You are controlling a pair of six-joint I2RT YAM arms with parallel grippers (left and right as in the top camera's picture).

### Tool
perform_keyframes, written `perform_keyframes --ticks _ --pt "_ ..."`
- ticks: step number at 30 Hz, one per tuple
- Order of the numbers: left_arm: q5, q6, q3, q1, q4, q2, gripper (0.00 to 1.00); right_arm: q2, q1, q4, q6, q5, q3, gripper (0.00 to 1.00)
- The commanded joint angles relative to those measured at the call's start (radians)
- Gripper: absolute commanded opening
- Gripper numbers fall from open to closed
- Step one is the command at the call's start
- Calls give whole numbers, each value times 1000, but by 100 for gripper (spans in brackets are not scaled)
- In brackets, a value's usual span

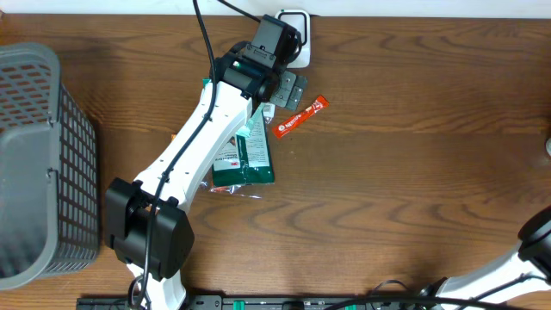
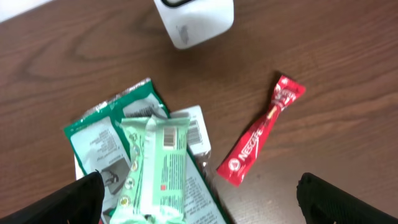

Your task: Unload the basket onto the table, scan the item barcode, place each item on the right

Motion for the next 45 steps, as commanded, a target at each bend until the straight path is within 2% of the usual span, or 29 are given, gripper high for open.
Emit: perform_keyframes --ticks 1,6,9,13,18,27,32,34,37,40,45 --pt "-13 13 -3 6 14 -1 98 -132 -6 -5 21 -113 24 99" --pt "-55 13 -3 89 24 0 98 -230 4 -59 127 -268 24 99" --pt "-43 23 -3 171 -23 7 98 -256 25 -99 138 -346 24 99" --pt "148 125 -3 281 -119 24 98 -265 62 -143 137 -358 24 99" --pt "346 127 -3 379 -199 62 98 -265 100 -203 136 -357 23 99" --pt "573 114 -3 383 -321 206 98 -262 169 -342 120 -357 4 99" --pt "713 107 -3 385 -319 290 99 -262 198 -405 95 -356 -5 99" --pt "727 107 -3 385 -311 313 99 -262 207 -431 75 -357 -5 99" --pt "726 108 -3 385 -308 337 91 -262 217 -457 66 -354 -5 99" --pt "726 108 -3 385 -304 341 91 -262 223 -467 65 -354 -6 99" --pt "726 108 -3 387 -284 340 84 -262 230 -474 65 -353 -6 99"
